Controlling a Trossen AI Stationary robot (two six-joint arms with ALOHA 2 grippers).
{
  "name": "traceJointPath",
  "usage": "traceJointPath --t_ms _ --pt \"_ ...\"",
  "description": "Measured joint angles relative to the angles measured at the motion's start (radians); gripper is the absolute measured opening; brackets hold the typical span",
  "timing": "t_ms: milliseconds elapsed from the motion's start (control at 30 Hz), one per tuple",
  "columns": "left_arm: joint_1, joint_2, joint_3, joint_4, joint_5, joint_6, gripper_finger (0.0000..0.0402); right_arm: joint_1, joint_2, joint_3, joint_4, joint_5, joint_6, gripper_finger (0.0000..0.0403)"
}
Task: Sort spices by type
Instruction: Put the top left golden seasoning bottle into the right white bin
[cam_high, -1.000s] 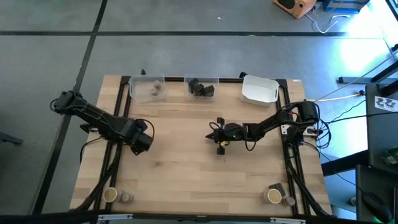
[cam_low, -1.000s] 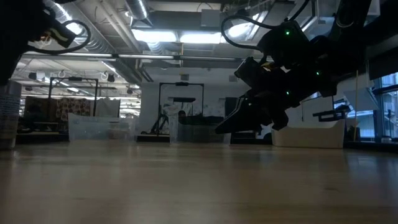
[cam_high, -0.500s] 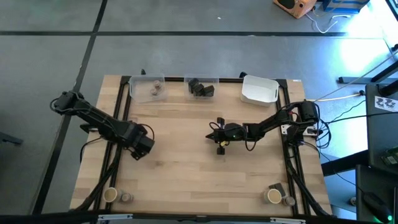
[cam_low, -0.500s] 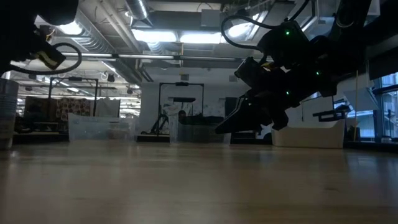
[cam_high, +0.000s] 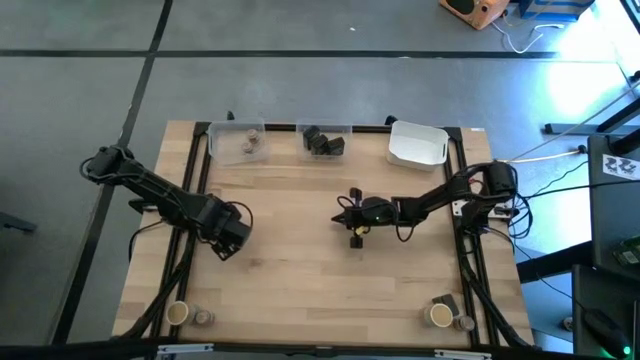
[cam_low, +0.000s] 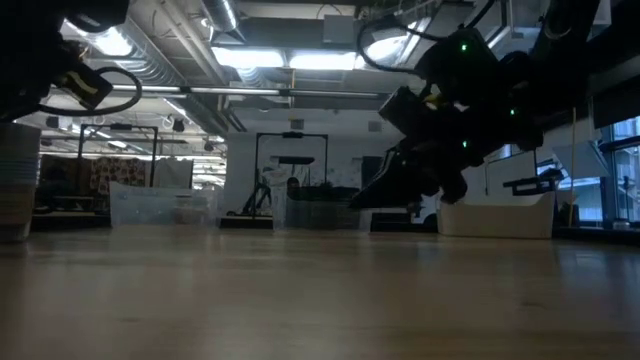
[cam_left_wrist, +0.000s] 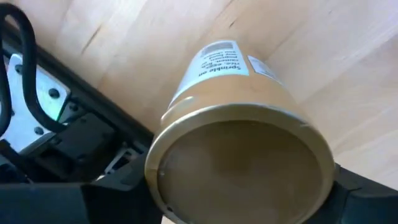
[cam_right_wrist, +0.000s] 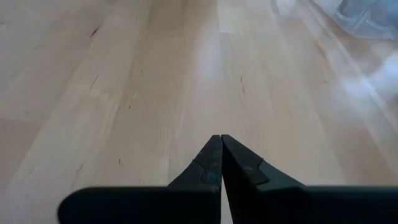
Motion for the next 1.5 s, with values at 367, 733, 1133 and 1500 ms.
traceJointPath --t_ms 367,733,1133,1500 --pt "0.015 0.004 0.094 0.013 -0.142 0.055 0.0256 0.001 -0.253 0.0 -0.395 0.0 0.036 0.0011" --pt "0.132 0.003 0.181 0.187 -0.211 0.189 0.0255 0.001 -0.477 -0.014 -0.72 0.048 0.079 0.0011" --pt "0.285 0.007 0.202 0.447 -0.215 0.424 0.0251 0.0 -0.626 -0.2 -0.628 0.142 0.159 0.0011" --pt "0.399 0.121 0.203 0.679 -0.142 0.619 0.0249 0.0 -0.585 -0.256 -0.229 0.172 0.108 0.0011"
